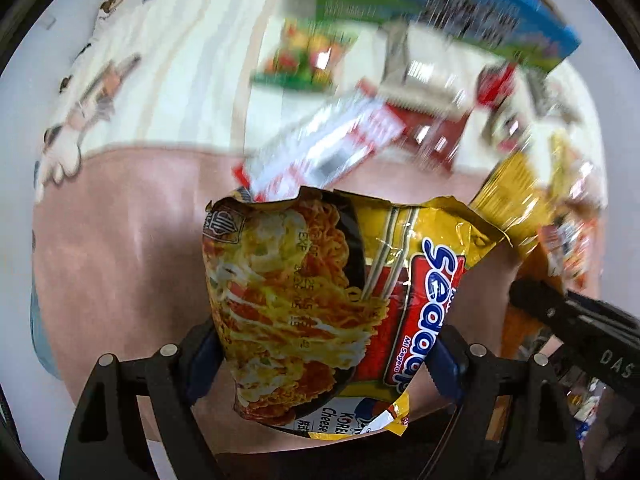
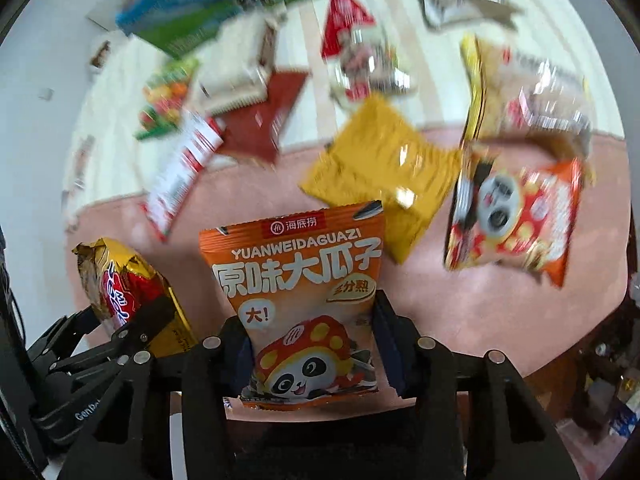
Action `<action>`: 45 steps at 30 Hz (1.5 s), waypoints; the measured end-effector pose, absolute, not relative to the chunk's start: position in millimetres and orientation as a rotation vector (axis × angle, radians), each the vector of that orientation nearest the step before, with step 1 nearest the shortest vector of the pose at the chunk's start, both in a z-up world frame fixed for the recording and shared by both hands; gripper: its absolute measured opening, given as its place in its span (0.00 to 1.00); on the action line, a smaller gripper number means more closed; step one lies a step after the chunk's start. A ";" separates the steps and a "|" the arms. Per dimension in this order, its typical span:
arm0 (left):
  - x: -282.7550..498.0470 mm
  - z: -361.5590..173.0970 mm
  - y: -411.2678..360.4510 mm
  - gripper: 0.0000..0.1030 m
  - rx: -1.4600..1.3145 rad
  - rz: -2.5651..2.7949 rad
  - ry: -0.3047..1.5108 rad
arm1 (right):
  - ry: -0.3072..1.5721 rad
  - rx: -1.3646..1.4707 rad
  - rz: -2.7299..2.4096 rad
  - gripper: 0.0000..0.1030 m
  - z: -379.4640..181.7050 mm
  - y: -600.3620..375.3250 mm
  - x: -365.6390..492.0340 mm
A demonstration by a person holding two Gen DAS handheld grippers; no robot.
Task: Organize snacks
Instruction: 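Carry both packs into the cardboard box and open both tools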
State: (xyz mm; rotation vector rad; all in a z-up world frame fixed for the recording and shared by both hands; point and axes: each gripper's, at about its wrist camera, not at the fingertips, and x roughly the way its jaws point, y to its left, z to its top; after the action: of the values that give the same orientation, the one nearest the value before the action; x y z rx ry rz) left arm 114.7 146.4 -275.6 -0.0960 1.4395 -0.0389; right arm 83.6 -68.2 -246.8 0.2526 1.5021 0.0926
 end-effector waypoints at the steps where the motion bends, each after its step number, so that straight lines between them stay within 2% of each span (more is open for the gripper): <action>1: 119.7 -260.9 144.5 0.83 -0.114 -0.042 1.416 | 1.490 0.266 0.107 0.52 -233.9 -76.8 88.6; 8: 177.9 -161.6 127.7 0.83 -0.196 -0.096 1.251 | 1.340 0.317 0.183 0.52 -132.1 -126.4 141.7; 16: 297.7 -97.9 101.5 0.83 -0.212 -0.107 1.138 | 1.130 0.278 0.199 0.52 -54.4 -120.2 267.0; 21: 384.2 -112.4 92.0 0.83 -0.196 -0.065 1.185 | 1.130 0.233 0.182 0.52 -68.5 -99.2 360.5; 28: 486.3 -175.3 105.6 0.83 -0.246 -0.037 1.325 | 1.230 0.194 0.138 0.52 -154.8 -82.3 468.0; 33: 528.8 -216.9 104.9 0.83 -0.201 -0.036 1.397 | 1.310 0.172 0.107 0.52 -204.6 -74.2 506.7; 41: 548.6 -261.0 96.9 0.83 -0.167 -0.028 1.492 | 1.416 0.147 0.102 0.55 -255.5 -66.0 530.9; 42: 548.2 -264.7 95.9 0.83 -0.168 -0.032 1.502 | 1.425 0.132 0.097 0.65 -259.9 -65.0 533.0; 43: 547.8 -267.3 95.6 0.83 -0.164 -0.032 1.504 | 1.427 0.121 0.090 0.84 -262.2 -65.0 534.3; 45: 549.3 -269.5 98.4 0.84 -0.152 -0.025 1.497 | 1.426 0.106 0.084 0.93 -263.9 -65.5 533.8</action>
State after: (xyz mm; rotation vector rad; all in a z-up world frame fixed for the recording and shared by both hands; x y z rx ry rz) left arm 549.3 98.5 -269.5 -0.1523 1.4967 -0.0252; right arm 533.8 -65.5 -263.9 0.1060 1.4257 0.0843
